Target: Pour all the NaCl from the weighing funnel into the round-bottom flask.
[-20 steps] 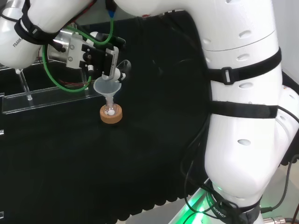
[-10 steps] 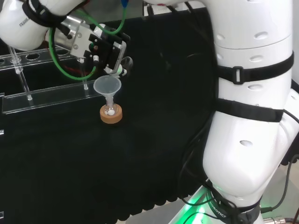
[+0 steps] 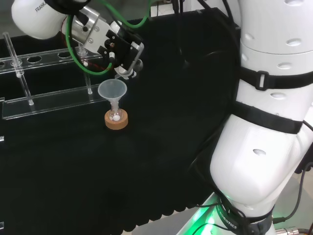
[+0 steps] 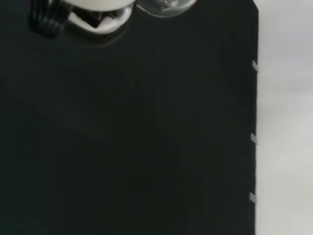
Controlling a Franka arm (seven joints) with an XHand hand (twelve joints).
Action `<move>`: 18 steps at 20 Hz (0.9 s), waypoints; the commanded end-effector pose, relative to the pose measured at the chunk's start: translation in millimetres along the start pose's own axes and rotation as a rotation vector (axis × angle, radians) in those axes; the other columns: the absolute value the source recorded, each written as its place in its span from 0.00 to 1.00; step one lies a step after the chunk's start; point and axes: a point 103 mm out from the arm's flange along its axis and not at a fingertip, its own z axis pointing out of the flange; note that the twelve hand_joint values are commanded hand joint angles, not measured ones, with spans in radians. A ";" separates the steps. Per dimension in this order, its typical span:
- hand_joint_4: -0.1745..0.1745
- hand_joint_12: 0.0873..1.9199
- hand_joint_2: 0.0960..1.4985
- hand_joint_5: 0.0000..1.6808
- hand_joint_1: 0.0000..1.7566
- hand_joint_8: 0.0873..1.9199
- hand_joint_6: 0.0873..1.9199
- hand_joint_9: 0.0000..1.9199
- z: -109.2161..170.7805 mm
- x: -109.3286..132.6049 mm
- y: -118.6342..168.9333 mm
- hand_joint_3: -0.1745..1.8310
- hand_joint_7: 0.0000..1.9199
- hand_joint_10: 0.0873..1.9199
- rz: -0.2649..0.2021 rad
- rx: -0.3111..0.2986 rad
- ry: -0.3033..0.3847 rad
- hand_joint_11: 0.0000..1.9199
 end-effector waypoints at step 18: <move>1.00 0.59 0.44 0.74 0.63 0.32 0.33 0.38 47.3 -33.1 13.1 0.37 0.23 0.21 -0.025 -0.084 0.354 0.31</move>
